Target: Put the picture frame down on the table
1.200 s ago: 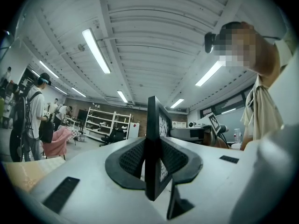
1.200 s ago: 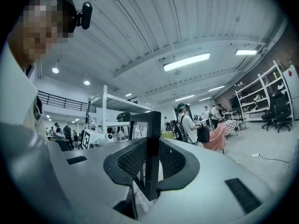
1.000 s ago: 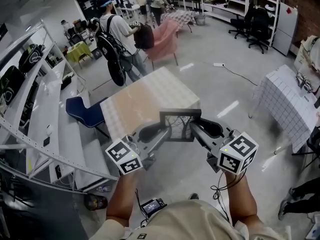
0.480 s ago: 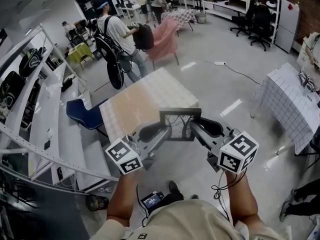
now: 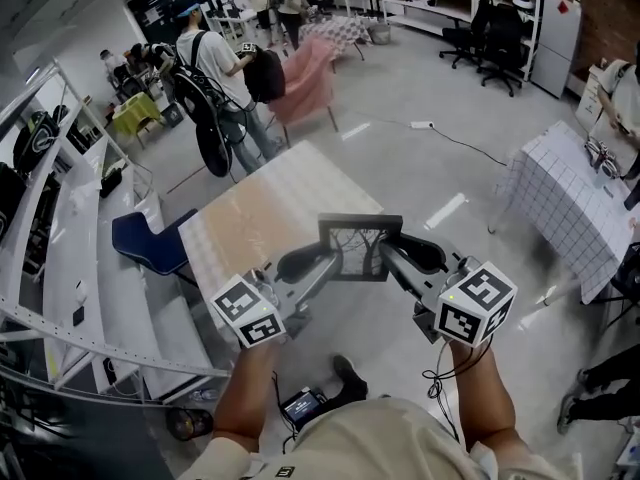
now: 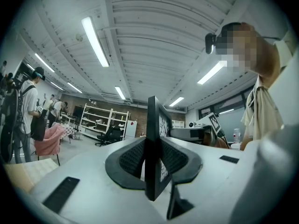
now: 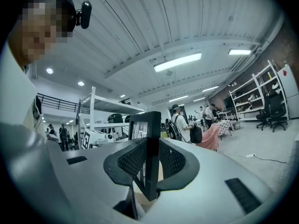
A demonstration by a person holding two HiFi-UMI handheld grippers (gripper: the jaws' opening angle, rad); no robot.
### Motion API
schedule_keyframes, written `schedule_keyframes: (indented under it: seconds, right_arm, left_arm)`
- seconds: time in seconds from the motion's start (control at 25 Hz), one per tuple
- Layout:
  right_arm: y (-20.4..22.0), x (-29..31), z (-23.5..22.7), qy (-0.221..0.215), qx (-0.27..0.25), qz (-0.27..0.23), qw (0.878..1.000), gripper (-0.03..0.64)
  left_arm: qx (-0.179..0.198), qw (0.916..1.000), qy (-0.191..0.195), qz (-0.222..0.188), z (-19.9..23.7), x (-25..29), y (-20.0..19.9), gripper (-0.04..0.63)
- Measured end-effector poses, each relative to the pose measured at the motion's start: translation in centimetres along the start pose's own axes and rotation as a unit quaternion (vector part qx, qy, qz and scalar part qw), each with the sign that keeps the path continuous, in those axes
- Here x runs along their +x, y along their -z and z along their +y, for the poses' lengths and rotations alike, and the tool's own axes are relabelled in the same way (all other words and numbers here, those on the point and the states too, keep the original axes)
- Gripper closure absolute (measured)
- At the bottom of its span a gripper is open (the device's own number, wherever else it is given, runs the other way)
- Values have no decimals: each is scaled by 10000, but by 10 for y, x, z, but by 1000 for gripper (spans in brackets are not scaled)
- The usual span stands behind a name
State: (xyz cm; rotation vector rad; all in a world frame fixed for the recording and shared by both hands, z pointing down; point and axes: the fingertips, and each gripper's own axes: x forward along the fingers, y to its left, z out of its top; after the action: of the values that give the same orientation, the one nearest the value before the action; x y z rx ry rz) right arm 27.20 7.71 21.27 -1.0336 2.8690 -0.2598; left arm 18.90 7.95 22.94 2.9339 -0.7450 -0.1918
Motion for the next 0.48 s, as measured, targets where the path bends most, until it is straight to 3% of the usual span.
schedule_keyframes:
  seconds: [0.48]
  right_arm:
    - [6, 87, -40, 204, 19, 177, 9996, 538]
  left_arm:
    - [-175, 9997, 122, -72, 99, 4, 1, 505]
